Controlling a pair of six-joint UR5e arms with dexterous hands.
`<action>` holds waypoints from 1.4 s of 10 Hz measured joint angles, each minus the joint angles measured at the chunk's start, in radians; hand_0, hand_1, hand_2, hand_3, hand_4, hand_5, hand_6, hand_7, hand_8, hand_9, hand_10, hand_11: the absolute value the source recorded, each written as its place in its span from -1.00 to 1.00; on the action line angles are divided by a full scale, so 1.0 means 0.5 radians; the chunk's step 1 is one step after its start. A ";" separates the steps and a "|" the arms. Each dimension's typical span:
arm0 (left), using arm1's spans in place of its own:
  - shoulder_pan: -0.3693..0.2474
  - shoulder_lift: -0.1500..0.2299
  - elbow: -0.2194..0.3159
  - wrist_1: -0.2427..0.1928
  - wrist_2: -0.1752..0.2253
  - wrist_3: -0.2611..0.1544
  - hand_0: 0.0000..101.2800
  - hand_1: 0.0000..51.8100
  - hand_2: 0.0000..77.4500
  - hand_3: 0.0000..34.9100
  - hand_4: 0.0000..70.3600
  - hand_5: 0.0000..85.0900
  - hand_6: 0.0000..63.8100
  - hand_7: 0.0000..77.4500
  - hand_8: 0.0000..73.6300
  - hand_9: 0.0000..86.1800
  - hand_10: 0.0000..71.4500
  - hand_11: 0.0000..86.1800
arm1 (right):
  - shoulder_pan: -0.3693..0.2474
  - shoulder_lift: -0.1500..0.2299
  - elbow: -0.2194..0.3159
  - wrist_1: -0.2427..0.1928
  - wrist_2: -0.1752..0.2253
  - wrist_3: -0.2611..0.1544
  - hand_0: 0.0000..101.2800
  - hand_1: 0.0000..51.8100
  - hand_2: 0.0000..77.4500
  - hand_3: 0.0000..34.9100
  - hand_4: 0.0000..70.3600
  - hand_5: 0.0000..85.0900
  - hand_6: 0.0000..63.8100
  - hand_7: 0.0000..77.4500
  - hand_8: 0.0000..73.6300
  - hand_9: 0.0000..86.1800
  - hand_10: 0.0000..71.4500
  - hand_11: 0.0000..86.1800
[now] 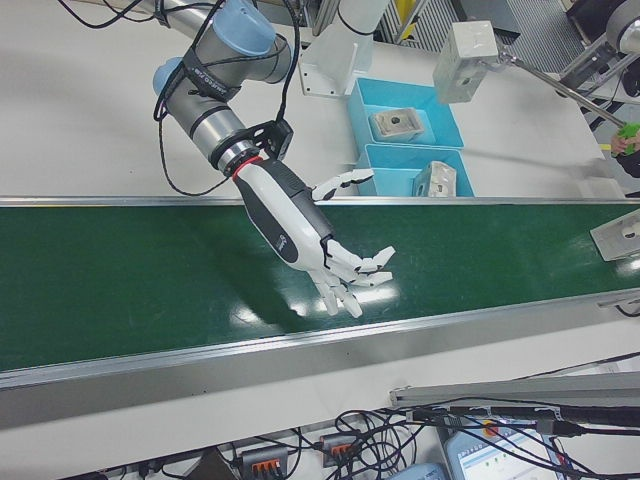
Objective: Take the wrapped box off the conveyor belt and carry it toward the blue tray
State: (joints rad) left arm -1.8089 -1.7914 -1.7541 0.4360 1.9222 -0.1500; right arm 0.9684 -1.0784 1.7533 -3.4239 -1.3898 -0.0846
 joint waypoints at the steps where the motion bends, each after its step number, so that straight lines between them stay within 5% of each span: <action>1: 0.000 0.000 0.000 0.000 0.000 0.000 -1.00 -1.00 -0.99 -1.00 -1.00 -0.97 -1.00 -1.00 -1.00 -1.00 -0.98 -1.00 | 0.005 0.000 0.000 0.000 0.001 0.002 -0.07 -0.47 -0.63 0.30 -0.66 -0.12 -0.90 -0.34 -1.00 -0.85 -1.00 -0.96; 14: 0.000 0.000 0.000 0.000 0.000 0.000 -1.00 -1.00 -0.99 -1.00 -1.00 -0.97 -1.00 -0.99 -1.00 -1.00 -1.00 -1.00 | 0.014 -0.003 -0.001 -0.011 0.001 0.005 -0.07 -0.49 -0.58 0.37 -0.67 -0.12 -0.90 -0.34 -1.00 -0.85 -1.00 -0.96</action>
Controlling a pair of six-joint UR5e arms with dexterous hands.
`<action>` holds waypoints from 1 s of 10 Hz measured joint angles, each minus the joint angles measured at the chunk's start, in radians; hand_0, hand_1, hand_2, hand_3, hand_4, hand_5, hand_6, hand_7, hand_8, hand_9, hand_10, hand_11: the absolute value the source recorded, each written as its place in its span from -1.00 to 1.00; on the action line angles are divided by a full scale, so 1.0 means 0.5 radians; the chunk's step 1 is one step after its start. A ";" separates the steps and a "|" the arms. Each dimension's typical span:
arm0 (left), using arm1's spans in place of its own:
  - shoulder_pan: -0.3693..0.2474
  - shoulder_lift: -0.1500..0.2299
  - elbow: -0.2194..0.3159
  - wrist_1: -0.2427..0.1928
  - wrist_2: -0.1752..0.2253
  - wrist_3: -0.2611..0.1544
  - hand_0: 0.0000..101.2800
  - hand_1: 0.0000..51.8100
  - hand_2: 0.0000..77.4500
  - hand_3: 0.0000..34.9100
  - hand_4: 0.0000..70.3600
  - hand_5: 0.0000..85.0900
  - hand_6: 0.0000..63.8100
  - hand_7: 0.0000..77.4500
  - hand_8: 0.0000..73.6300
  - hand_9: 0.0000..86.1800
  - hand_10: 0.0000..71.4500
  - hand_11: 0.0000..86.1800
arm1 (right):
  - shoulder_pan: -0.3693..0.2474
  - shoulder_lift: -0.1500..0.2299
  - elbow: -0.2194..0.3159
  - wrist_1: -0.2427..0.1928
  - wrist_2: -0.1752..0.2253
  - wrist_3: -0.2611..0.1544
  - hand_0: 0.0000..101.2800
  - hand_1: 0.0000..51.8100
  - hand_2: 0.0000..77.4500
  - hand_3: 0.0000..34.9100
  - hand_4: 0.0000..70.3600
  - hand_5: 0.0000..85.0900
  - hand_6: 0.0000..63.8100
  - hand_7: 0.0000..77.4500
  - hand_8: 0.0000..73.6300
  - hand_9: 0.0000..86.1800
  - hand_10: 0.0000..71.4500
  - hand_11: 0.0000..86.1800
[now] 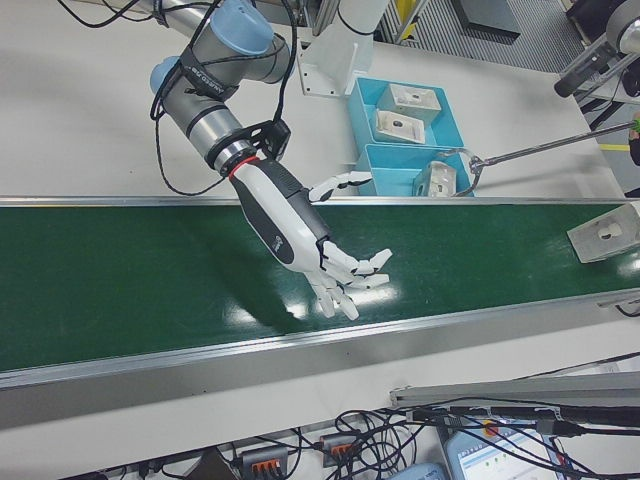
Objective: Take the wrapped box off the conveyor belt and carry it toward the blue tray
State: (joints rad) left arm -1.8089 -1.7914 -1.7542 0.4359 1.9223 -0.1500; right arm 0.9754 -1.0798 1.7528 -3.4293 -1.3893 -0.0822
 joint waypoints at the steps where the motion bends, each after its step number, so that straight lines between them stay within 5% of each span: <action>1: 0.000 0.000 0.000 0.000 0.000 0.000 -1.00 -1.00 -0.99 -1.00 -1.00 -0.97 -0.98 -1.00 -1.00 -1.00 -0.98 -1.00 | 0.003 0.000 0.000 0.001 0.000 0.000 -0.07 -0.49 -0.58 0.36 -0.67 -0.12 -0.90 -0.34 -1.00 -0.85 -1.00 -0.96; 10: 0.000 0.000 0.000 0.000 0.000 0.000 -1.00 -1.00 -0.97 -1.00 -1.00 -0.97 -0.98 -1.00 -1.00 -1.00 -0.98 -1.00 | 0.029 -0.005 0.015 0.002 -0.001 0.005 -0.08 -0.54 -0.63 0.36 -0.64 -0.12 -0.90 -0.32 -1.00 -0.85 -1.00 -0.96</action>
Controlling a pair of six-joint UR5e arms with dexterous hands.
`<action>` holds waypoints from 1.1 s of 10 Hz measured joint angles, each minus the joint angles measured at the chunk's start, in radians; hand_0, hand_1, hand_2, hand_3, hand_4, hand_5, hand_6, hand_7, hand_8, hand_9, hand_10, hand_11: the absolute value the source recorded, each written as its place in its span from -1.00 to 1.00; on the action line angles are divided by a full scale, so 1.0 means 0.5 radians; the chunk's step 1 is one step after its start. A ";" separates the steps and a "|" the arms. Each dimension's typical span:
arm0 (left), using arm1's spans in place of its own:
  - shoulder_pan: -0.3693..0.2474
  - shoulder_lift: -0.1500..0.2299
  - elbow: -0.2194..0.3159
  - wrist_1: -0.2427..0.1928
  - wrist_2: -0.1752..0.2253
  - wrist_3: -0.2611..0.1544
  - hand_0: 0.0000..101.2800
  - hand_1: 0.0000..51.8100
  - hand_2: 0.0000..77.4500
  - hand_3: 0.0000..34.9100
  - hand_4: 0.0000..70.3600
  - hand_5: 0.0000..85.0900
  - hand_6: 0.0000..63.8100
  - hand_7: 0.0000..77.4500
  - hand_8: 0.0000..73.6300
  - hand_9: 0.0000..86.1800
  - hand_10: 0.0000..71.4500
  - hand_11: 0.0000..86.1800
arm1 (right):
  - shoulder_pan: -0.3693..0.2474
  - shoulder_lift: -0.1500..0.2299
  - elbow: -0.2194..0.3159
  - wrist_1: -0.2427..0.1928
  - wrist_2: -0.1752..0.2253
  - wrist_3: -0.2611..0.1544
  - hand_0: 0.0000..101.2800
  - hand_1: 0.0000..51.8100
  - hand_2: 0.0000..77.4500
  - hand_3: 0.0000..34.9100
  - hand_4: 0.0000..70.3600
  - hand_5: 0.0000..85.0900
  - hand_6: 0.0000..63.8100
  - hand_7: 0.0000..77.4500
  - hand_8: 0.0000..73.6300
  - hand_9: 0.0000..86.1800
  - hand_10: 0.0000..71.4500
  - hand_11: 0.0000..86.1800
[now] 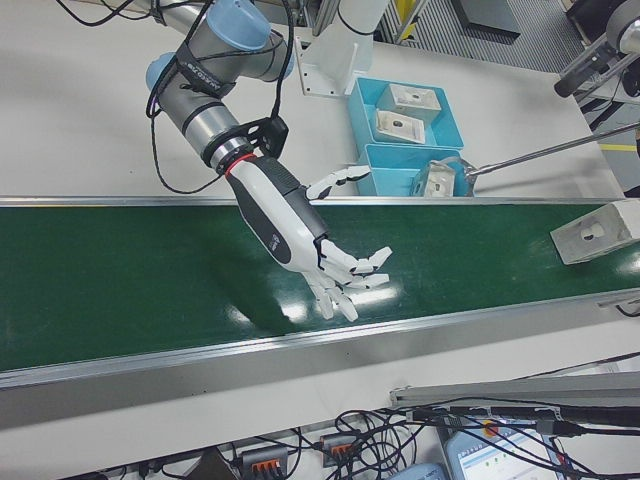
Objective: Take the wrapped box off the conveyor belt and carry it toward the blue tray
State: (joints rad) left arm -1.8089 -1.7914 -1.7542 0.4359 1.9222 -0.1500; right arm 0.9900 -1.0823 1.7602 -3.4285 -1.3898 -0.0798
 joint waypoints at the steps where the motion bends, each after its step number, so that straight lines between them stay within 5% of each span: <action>1: 0.000 0.000 0.000 0.000 0.000 0.000 -1.00 -1.00 -0.99 -1.00 -1.00 -0.97 -1.00 -0.99 -1.00 -1.00 -1.00 -1.00 | 0.002 -0.001 0.001 0.001 0.000 0.000 -0.08 -0.54 -0.63 0.36 -0.64 -0.12 -0.90 -0.32 -1.00 -0.85 -1.00 -0.96; 11: 0.000 0.000 0.000 0.000 0.000 0.000 -1.00 -1.00 -0.99 -1.00 -1.00 -0.97 -0.98 -1.00 -1.00 -1.00 -0.98 -1.00 | -0.039 -0.006 -0.013 0.000 0.002 -0.005 -0.08 -0.52 -0.63 0.40 -0.64 -0.12 -0.91 -0.32 -1.00 -0.85 -1.00 -0.96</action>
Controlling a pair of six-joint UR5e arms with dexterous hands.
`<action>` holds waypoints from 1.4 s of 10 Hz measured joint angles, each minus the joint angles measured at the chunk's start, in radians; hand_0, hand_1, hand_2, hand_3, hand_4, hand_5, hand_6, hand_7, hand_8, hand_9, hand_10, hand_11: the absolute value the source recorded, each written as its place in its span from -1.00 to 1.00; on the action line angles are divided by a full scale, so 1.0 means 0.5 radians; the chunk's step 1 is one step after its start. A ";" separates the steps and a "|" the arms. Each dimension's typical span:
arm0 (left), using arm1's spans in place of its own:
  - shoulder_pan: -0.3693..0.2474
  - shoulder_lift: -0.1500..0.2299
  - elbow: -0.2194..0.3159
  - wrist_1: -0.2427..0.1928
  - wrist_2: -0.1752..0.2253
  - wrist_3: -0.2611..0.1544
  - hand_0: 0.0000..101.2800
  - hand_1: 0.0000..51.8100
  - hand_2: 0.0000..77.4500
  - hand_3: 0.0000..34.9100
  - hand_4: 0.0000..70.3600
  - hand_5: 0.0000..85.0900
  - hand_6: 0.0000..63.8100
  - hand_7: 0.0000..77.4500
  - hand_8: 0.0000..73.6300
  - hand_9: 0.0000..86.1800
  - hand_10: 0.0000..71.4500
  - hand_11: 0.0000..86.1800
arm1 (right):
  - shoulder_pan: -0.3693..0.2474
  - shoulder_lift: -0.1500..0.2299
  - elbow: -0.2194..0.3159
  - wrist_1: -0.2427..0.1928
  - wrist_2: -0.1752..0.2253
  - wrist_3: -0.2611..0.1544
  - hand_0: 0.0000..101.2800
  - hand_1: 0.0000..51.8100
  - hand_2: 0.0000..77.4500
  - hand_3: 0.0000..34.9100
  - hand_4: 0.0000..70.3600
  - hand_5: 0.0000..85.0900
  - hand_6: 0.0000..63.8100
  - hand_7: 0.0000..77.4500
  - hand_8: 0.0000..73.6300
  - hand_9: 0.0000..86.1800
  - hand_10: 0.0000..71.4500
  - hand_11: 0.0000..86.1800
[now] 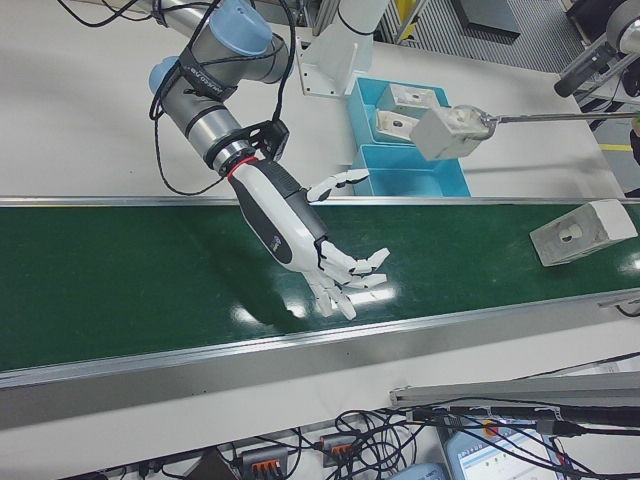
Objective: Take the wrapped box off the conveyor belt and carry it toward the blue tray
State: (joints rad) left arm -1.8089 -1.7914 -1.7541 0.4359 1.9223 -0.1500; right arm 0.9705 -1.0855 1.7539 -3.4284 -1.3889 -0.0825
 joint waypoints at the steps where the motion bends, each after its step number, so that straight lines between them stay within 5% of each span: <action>1: 0.000 0.000 0.000 0.000 0.000 0.000 -1.00 -1.00 -0.99 -1.00 -1.00 -0.97 -1.00 -1.00 -1.00 -1.00 -1.00 -1.00 | -0.007 0.000 -0.001 0.000 0.001 0.000 -0.08 -0.54 -0.62 0.40 -0.64 -0.12 -0.91 -0.32 -1.00 -0.85 -1.00 -0.96; 4: 0.000 0.000 0.000 0.000 0.000 0.000 -1.00 -1.00 -0.99 -1.00 -1.00 -0.97 -0.98 -1.00 -1.00 -1.00 -0.98 -1.00 | -0.017 0.000 -0.003 0.000 0.001 -0.001 -0.08 -0.62 -0.76 0.40 -0.64 -0.12 -0.91 -0.32 -1.00 -0.85 -1.00 -0.96; 14: 0.000 0.000 0.000 0.000 0.000 0.000 -1.00 -1.00 -0.99 -1.00 -1.00 -0.97 -0.98 -1.00 -1.00 -1.00 -0.98 -1.00 | -0.003 -0.001 0.001 0.000 -0.001 0.004 -0.08 -0.60 -0.70 0.39 -0.64 -0.12 -0.91 -0.32 -1.00 -0.85 -1.00 -0.96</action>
State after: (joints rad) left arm -1.8089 -1.7914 -1.7542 0.4359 1.9222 -0.1500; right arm 0.9691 -1.0860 1.7545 -3.4287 -1.3892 -0.0807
